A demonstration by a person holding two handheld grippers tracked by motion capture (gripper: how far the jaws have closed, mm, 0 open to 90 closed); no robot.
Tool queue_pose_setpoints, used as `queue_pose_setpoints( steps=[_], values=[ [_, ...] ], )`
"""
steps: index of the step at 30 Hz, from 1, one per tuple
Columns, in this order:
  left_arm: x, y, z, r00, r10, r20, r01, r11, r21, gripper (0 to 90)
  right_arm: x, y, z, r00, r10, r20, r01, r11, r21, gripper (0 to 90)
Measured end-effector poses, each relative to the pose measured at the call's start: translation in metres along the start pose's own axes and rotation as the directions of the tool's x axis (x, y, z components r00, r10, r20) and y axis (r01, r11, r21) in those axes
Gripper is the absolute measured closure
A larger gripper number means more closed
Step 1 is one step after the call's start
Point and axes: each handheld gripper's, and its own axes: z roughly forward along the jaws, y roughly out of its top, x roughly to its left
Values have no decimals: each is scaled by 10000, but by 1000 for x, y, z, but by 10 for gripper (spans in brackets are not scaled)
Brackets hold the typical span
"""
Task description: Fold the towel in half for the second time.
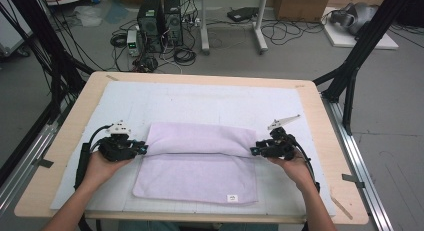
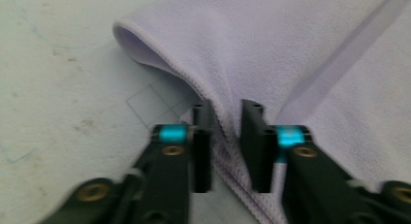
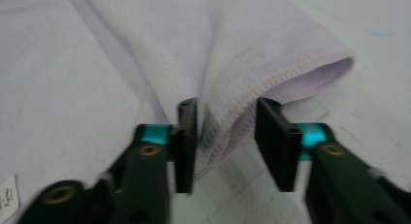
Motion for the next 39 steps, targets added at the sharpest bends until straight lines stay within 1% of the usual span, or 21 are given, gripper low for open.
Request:
queue_pose_setpoints(
  steps=[3, 5, 7, 10, 12, 13, 15, 16, 19, 20, 21, 22, 23, 24, 27, 29, 31, 32, 34, 37, 39],
  values=[
    [5, 15, -5, 9995, -17, -307, 14, 10000, -96, 537, -3, 9, -10, 9990, 52, 434, -36, 9993, -366, 449],
    [9, 27, -3, 9992, -60, -400, 48, 9995, -314, 515, -5, 19, -12, 9985, 89, 532, -60, 9985, -543, 422],
    [15, 39, 3, 9987, -184, -475, 165, 9991, -402, 483, -8, 29, -10, 9965, -46, 837, 93, 9984, -565, 397],
    [29, 50, 21, 9963, -604, -616, 571, 9970, -527, 481, -15, 42, 1, 9944, -19, 1056, 65, 9990, -440, 371],
    [38, 53, 36, 9918, -905, -903, 886, 9958, -247, 482, -22, 46, 11, 9938, 4, 1113, 39, 9993, -380, 365],
    [43, 53, 44, 9893, -1077, -982, 1068, 9942, -144, 486, -26, 47, 16, 9946, 145, 1027, -110, 9993, -344, 359],
    [49, 51, 55, 9856, -1466, -845, 1452, 9891, -233, 486, -33, 46, 26, 9937, 375, 1054, -364, 9993, -120, 363],
    [51, 50, 59, 9838, -1613, -787, 1598, 9868, -247, 484, -37, 44, 33, 9937, 437, 1029, -460, 9987, 201, 371],
    [55, 45, 69, 9796, -1851, -784, 1868, 9823, 150, 477, -42, 39, 44, 9945, 608, 857, -656, 9964, 543, 450],
    [57, 44, 71, 9805, -1819, -749, 1844, 9824, 289, 507, -43, 38, 46, 9942, 576, 904, -625, 9966, 528, 506],
    [57, 42, 73, 9817, -1809, -592, 1835, 9821, 422, 607, -43, 37, 47, 9943, 463, 959, -501, 9980, 377, 637],
    [55, 41, 73, 9842, -1660, -609, 1682, 9852, 335, 735, -44, 36, 47, 9980, 465, 426, -480, 9982, 355, 717],
    [55, 42, 71, 9851, -1626, -553, 1637, 9864, 171, 827, -42, 37, 48, 9982, 338, 499, -361, 9983, 455, 780],
    [53, 44, 67, 9860, -1613, -411, 1612, 9869, -66, 865, -41, 37, 48, 9989, 276, 382, -295, 9984, 484, 795],
    [47, 49, 52, 9917, -1220, -397, 1202, 9917, -450, 869, -34, 41, 39, 9994, -90, 342, 82, 9997, 226, 813],
    [44, 51, 41, 9943, -1027, -291, 1006, 9926, -674, 869, -28, 44, 29, 9993, -256, 264, 260, 9996, -139, 814],
    [36, 53, 24, 9977, -635, -235, 609, 9933, -980, 869, -20, 47, 15, 9989, -418, 189, 428, 9975, -562, 815],
    [33, 54, 18, 9985, -508, -216, 481, 9927, -1105, 869, -14, 48, 7, 9977, -647, 215, 663, 9946, -801, 815],
    [23, 52, -1, 9993, -353, -89, 333, 9851, -1685, 870, -4, 49, -6, 9962, -859, 156, 871, 9898, -1127, 815],
    [8, 45, -21, 9999, 90, -60, -100, 9814, -1918, 869, 17, 45, -27, 9905, -1363, 157, 1372, 9803, -1422, 815],
    [-3, 33, -34, 9994, 360, 16, -349, 9777, -2069, 869, 32, 36, -38, 9861, -1660, 108, 1657, 9747, -1503, 814]
  ],
)
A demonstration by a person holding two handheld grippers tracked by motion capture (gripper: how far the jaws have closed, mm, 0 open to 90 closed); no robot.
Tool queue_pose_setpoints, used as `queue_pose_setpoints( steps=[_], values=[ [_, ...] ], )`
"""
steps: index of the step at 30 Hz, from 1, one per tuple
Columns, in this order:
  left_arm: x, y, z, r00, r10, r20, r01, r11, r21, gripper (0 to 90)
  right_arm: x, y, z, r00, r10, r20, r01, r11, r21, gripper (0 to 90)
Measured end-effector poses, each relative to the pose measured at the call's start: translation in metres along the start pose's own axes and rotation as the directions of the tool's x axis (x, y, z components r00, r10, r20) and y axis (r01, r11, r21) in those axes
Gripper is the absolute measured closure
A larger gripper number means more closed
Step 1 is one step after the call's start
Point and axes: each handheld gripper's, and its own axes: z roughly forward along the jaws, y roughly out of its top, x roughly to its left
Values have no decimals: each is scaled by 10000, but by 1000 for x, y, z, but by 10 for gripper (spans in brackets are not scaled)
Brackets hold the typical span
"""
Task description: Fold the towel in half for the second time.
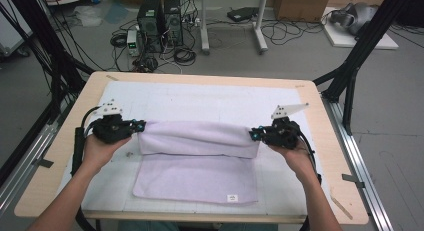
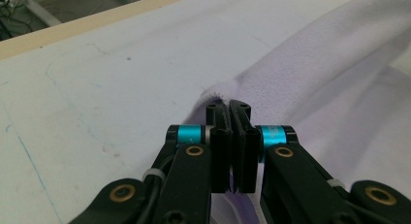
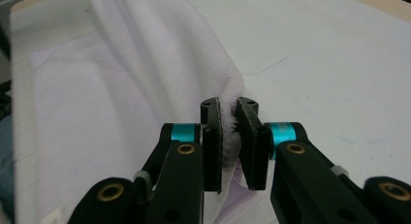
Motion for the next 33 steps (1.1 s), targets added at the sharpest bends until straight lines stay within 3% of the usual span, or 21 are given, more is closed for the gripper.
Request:
queue_pose_setpoints(
  steps=[1, 4, 7, 8, 11, 17, 20, 27, 28, 29, 33],
  values=[
    [-6, -6, -6, 9999, 40, 99, -41, 10000, 32, 869, 9, -4, -6, 9999, -132, -22, 132, 9999, -35, 814],
    [-26, -28, -26, 9978, 326, 572, -330, 9994, 59, 861, 33, -23, -16, 9972, -328, -679, 330, 9995, 12, 795],
    [-38, -44, -38, 9963, 492, 700, -522, 9978, 418, 658, 52, -40, -23, 9928, -496, -1094, 507, 9987, 72, 672],
    [-40, -47, -41, 9963, 579, 634, -609, 9970, 474, 634, 56, -42, -26, 9922, -529, -1131, 527, 9986, -46, 657],
    [-39, -47, -42, 9970, 615, 466, -641, 9964, 549, 587, 59, -42, -28, 9951, -649, -741, 656, 9978, 69, 612],
    [-44, -53, -21, 9963, 640, 569, -684, 9944, 802, 582, 57, -46, -2, 9948, -812, -619, 843, 9952, 496, 586],
    [-48, -58, -12, 9961, 620, 634, -677, 9934, 929, 591, 56, -52, 13, 9940, -760, -784, 825, 9931, 829, 589],
    [-48, -67, 5, 9952, 794, 571, -887, 9787, 1849, 751, 60, -65, 36, 9924, -1025, -685, 1112, 9842, 1378, 610],
    [-47, -68, 6, 9951, 819, 560, -912, 9776, 1899, 810, 59, -67, 38, 9927, -1001, -677, 1090, 9836, 1437, 620],
    [-47, -69, 6, 9949, 803, 610, -907, 9769, 1936, 855, 59, -69, 40, 9931, -1005, -603, 1085, 9829, 1487, 632],
    [-45, -72, 2, 9967, 515, 620, -616, 9828, 1738, 848, 60, -73, 43, 9929, -1117, -421, 1165, 9832, 1403, 669]
  ],
)
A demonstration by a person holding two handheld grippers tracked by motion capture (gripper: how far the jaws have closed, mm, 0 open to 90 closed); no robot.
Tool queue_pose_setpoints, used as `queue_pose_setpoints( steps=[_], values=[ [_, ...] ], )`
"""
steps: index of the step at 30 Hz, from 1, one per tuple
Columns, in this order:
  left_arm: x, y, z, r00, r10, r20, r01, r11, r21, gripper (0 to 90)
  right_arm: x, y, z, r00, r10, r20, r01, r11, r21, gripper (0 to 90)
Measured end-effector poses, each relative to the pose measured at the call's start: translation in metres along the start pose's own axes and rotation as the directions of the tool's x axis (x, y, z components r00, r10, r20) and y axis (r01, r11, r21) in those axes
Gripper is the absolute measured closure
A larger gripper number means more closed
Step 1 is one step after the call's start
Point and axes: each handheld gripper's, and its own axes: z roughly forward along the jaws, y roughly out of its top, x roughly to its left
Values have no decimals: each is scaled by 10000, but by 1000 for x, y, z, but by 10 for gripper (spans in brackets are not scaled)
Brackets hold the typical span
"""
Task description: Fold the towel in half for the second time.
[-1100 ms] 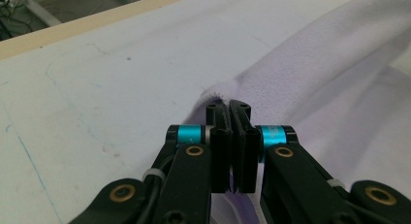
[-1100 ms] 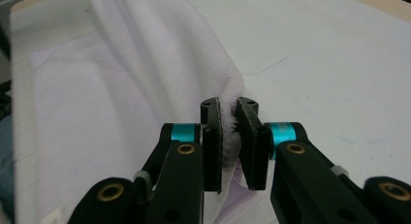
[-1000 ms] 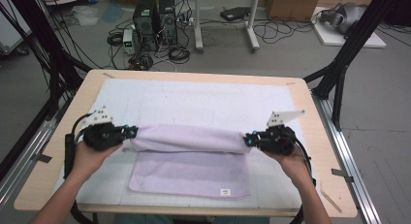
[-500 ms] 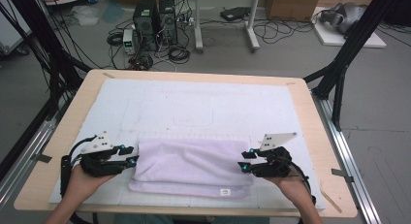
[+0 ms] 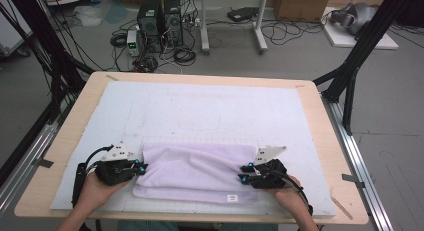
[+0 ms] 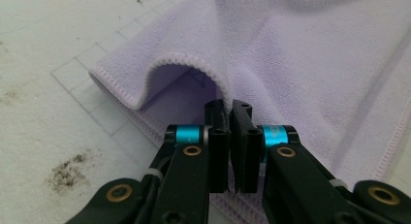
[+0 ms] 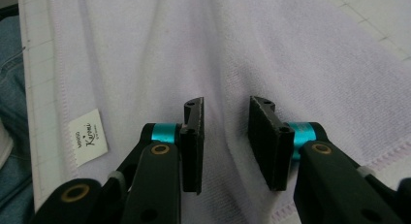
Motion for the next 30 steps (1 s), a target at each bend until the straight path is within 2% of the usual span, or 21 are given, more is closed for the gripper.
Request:
queue_pose_setpoints(
  steps=[3, 5, 8, 12, 16, 18, 20, 23, 26, 28, 30],
  values=[
    [2, 2, -11, 9998, -104, -173, 99, 9995, -303, 728, 0, 2, -6, 10000, 17, 32, -16, 9999, -138, 670],
    [1, 8, -19, 9996, 2, -271, -14, 9989, -460, 708, 0, 4, -11, 9999, -53, 133, 57, 9995, -322, 669],
    [-2, 18, -29, 9991, 283, -327, -304, 9975, -640, 706, 0, 7, -19, 9999, -66, 144, 72, 9991, -424, 671],
    [-9, 31, -31, 9973, 728, -44, -730, 9945, -753, 738, 0, 11, -24, 9998, -147, 143, 156, 9977, -659, 696],
    [-13, 27, -12, 9955, 872, 381, -858, 9956, -378, 792, 1, 12, -21, 9995, -265, 145, 273, 9977, -624, 728],
    [-12, 23, -2, 9961, 776, 419, -771, 9969, -134, 804, 1, 11, -18, 9995, -297, 100, 301, 9985, -462, 742],
    [-9, 22, 8, 9955, 885, 351, -898, 9953, 360, 808, -1, 10, -14, 9996, -264, 85, 266, 9992, -308, 752],
    [-4, 22, 18, 9948, 984, 262, -1001, 9920, 772, 799, -2, 8, -7, 9997, -243, 91, 244, 9997, -55, 752],
    [-2, 19, 27, 9942, 1064, 128, -1072, 9855, 1313, 740, -2, 8, -3, 9992, -356, 207, 352, 9991, 217, 730],
    [-5, 18, 29, 9914, 1307, 61, -1303, 9818, 1382, 731, -2, 8, 0, 9988, -421, 255, 412, 9985, 357, 719],
    [-6, 18, 30, 9907, 1358, 50, -1352, 9814, 1363, 751, -1, 7, 3, 9981, -529, 329, 513, 9975, 491, 716]
  ],
)
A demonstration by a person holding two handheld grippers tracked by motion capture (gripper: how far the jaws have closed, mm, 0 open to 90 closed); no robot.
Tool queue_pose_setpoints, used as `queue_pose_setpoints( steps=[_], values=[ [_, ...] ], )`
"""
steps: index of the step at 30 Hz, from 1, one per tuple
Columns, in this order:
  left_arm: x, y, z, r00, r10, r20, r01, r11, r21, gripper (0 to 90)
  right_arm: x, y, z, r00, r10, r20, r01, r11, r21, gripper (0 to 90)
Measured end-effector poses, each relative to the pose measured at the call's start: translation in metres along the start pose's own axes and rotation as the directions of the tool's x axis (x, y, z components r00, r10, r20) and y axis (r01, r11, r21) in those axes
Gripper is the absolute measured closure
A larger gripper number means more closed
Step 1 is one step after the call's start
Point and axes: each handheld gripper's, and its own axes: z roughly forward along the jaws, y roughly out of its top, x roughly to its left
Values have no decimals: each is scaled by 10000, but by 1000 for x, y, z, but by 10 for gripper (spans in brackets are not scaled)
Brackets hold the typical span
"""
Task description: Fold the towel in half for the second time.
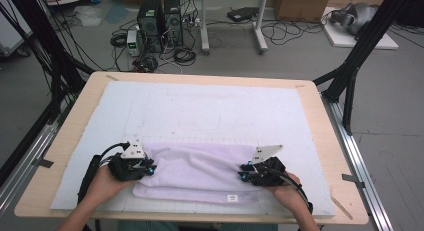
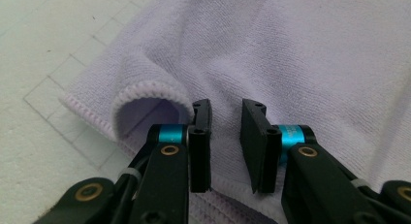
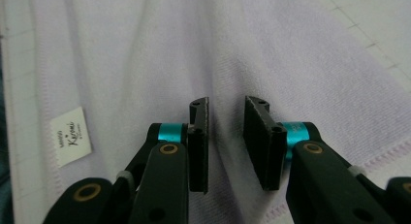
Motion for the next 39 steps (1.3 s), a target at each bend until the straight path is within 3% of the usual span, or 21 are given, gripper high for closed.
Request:
queue_pose_setpoints(
  steps=[3, 5, 9, 15, 19, 22, 24, 29, 32, 35, 39],
  values=[
    [-2, 1, -1, 10000, 41, -17, -41, 10000, 1, 856, 0, 0, 3, 10000, 33, 15, -33, 10000, -42, 772],
    [-1, 0, -4, 10000, -17, 37, 18, 10000, -36, 870, 0, 0, 1, 9999, 48, 90, -48, 10000, -40, 827],
    [-1, -2, -21, 9998, -184, 7, 184, 9976, -666, 874, -1, 3, -8, 9999, 140, -75, -143, 9993, -359, 851],
    [-13, -15, -60, 9993, -315, 177, 336, 9894, -1415, 875, 13, 11, -40, 9989, -53, -467, -1, 9936, -1131, 851],
    [-27, -23, -81, 9992, -95, 377, 157, 9855, -1691, 833, 26, 13, -67, 9954, -403, -875, 243, 9840, -1766, 798],
    [-30, -23, -79, 9989, -63, 468, 135, 9879, -1548, 725, 31, 11, -71, 9953, -519, -821, 389, 9874, -1533, 733],
    [-30, -23, -72, 9985, -17, 549, 93, 9904, -1381, 676, 31, 7, -62, 9942, -477, -967, 354, 9916, -1246, 708],
    [-39, -26, -46, 9960, 281, 850, -210, 9964, -826, 694, 33, -6, -37, 9922, -339, -1199, 242, 9964, -811, 691],
    [-43, -30, -34, 9954, 578, 767, -552, 9979, -350, 702, 34, -13, -25, 9924, -277, -1202, 219, 9986, -491, 676],
    [-43, -33, -34, 9947, 654, 787, -630, 9975, -321, 708, 37, -17, -17, 9921, -350, -1204, 326, 9992, -225, 666],
    [-39, -37, -41, 9954, 493, 822, -468, 9984, -325, 704, 37, -19, -19, 9919, -271, -1243, 229, 9991, -348, 665]
  ],
)
